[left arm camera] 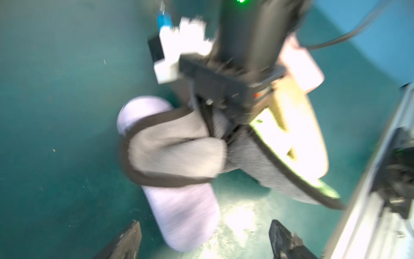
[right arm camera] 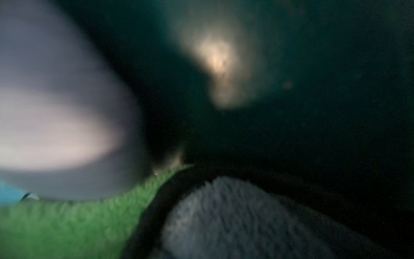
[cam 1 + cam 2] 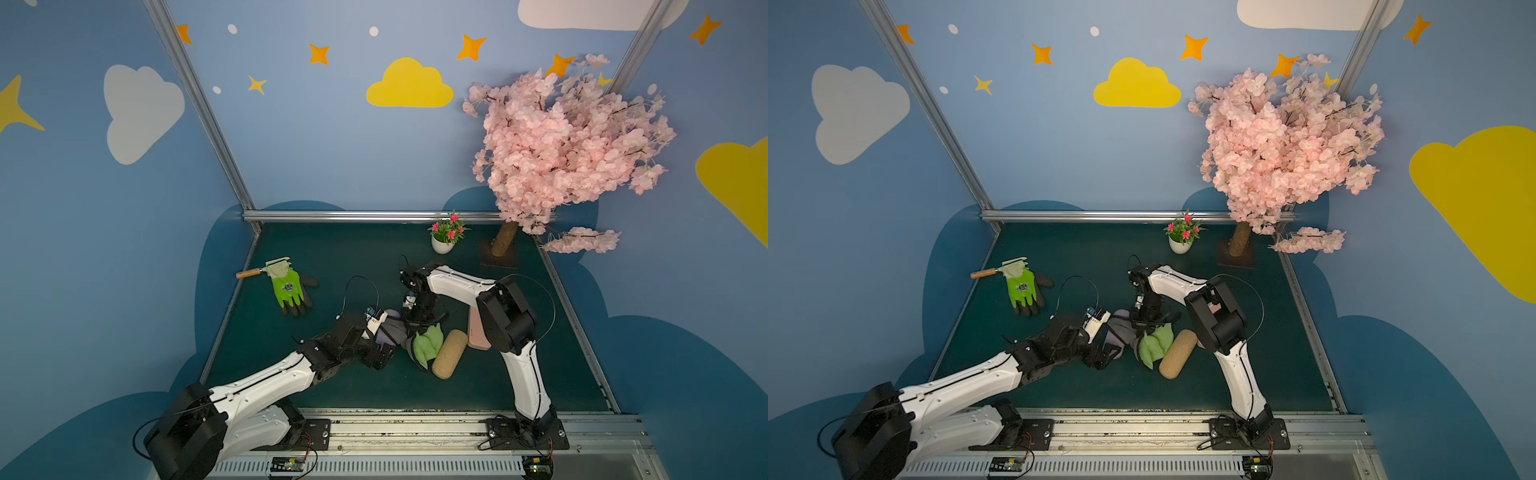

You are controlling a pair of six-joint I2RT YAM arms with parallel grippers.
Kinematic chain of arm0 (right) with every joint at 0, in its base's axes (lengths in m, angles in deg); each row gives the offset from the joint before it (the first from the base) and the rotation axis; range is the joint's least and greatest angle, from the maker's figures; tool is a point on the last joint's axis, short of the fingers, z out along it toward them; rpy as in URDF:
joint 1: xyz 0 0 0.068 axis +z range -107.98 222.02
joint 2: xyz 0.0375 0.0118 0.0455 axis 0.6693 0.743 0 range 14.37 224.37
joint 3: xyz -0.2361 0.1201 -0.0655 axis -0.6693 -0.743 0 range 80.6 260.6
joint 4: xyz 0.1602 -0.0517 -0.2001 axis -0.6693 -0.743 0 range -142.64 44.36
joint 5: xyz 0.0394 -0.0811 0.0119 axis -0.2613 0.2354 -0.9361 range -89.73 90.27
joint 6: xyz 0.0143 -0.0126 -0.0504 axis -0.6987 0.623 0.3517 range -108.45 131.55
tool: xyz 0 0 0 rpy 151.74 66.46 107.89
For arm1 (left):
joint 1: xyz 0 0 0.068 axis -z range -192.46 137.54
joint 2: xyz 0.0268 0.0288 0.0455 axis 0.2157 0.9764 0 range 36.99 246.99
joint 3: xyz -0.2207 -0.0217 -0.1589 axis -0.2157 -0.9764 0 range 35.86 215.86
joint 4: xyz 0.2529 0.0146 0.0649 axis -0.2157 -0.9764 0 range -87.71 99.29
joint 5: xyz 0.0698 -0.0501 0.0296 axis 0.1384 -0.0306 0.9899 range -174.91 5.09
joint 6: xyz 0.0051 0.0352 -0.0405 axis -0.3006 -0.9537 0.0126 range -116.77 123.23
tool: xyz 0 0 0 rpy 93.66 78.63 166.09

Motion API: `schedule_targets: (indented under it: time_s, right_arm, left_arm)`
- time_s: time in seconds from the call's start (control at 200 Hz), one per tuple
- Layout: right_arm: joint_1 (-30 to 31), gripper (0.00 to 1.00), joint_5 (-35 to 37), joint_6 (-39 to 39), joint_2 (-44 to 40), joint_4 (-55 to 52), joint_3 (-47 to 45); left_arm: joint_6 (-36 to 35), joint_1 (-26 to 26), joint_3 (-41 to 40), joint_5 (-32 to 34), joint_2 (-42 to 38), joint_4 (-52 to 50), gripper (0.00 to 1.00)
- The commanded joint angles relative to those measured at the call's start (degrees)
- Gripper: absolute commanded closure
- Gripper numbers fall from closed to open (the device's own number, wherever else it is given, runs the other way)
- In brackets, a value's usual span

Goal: Wipe the eyeglass case
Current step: Place the eyeglass case at the center of the board, then adjust the eyeglass case at the center of the board.

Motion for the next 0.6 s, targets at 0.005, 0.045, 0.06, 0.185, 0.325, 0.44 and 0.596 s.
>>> schedule_targets:
  time_s: [0.005, 0.045, 0.06, 0.185, 0.325, 0.44, 0.596]
  right_arm:
    - [0.34, 1.0, 5.97, 3.92, -3.46, -2.66, 4.84]
    - [0.11, 1.0, 3.54, 4.25, -5.0, -3.09, 5.98]
    - [-0.01, 1.0, 2.9, 4.19, -5.62, -3.29, 6.25]
    - [-1.05, 1.0, -0.26, 0.12, -9.87, -3.32, 4.82]
    - [-0.63, 1.0, -2.26, -6.62, -8.0, 0.89, 0.04]
    - [0.59, 1.0, -4.16, -7.32, -1.49, 2.14, 6.32]
    - [2.19, 1.0, -13.4, -3.62, 11.69, -2.8, 27.76]
  left_arm:
    - [1.27, -0.24, 1.49, 1.88, -2.68, -5.49, 0.11]
    - [1.03, -0.92, 1.8, 3.28, -3.49, -6.57, 0.12]
    - [1.01, -1.25, 1.85, 3.71, -3.72, -6.91, 0.12]
    - [1.36, -3.24, 2.94, 6.23, -5.44, -9.08, 0.14]
    - [0.14, -5.25, 6.78, 9.06, -7.01, -14.31, 0.14]
    - [-2.55, -7.67, 10.99, 8.06, -7.42, -19.08, 0.14]
    - [-6.14, -9.13, 13.53, 4.98, -6.9, -21.11, 0.14]
